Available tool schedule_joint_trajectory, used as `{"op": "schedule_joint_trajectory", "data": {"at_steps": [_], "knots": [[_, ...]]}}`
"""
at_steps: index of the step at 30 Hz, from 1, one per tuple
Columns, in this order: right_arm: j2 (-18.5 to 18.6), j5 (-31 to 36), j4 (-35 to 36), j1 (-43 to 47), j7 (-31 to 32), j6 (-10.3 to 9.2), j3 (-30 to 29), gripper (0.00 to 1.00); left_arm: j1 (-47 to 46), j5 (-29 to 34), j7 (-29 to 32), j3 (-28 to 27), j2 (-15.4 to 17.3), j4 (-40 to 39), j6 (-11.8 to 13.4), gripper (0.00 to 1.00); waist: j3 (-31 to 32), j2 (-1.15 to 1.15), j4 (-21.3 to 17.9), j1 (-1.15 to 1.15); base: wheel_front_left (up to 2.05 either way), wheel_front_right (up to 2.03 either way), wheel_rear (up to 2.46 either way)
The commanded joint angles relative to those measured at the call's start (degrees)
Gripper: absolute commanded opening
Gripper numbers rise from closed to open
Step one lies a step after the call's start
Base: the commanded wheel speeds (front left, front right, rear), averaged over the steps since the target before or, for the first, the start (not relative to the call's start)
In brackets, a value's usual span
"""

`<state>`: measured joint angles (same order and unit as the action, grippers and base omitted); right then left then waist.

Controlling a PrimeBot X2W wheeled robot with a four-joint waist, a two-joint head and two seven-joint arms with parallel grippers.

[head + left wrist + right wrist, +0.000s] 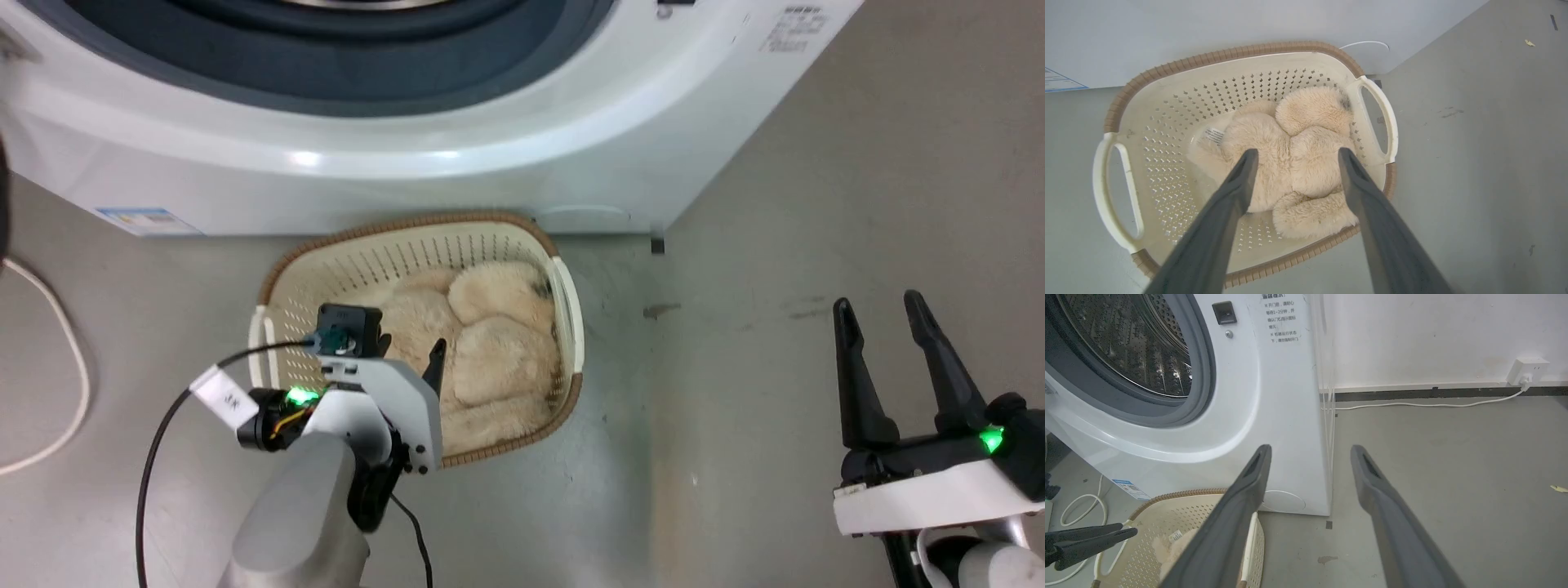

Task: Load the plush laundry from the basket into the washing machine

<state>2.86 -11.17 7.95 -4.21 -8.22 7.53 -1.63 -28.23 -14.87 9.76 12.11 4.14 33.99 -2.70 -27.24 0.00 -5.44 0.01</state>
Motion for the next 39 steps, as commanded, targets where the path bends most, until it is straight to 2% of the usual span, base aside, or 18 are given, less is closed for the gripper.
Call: {"op": "schedule_joint_trajectory", "data": {"at_steps": [1,8,18,26,39], "knots": [[0.0,-0.6,0.8,-1.3,-0.7,-0.03,0.0,1.0,-2.3,-0.7,0.7,0.7,0.3,1.9,-0.3,1.0,-2.5,0.0,-0.5,-0.01,0.0,0.0,0.0],[0.0,-1.8,1.9,-2.0,-1.4,-0.03,0.4,1.0,-7.0,-0.6,2.9,3.0,0.9,6.8,0.4,1.0,-6.9,0.0,-1.1,-0.01,0.0,0.0,0.0],[0.0,-4.0,4.3,-1.9,-2.6,-0.03,0.4,1.0,-14.9,0.7,5.1,7.3,2.8,14.6,5.4,1.0,-14.0,0.0,-2.4,-0.01,0.0,0.0,0.0],[0.0,-6.0,5.7,-2.0,-3.5,-0.03,0.6,1.0,-20.6,-0.6,5.8,8.7,4.1,19.7,8.2,1.0,-19.3,0.0,-3.6,-0.01,0.0,0.0,0.0],[0.0,-9.2,7.8,-1.5,-5.1,-0.04,0.6,1.0,-29.1,-3.6,5.9,11.1,5.4,27.5,10.8,1.0,-26.2,0.0,-5.2,-0.01,0.0,0.0,0.0]]}}
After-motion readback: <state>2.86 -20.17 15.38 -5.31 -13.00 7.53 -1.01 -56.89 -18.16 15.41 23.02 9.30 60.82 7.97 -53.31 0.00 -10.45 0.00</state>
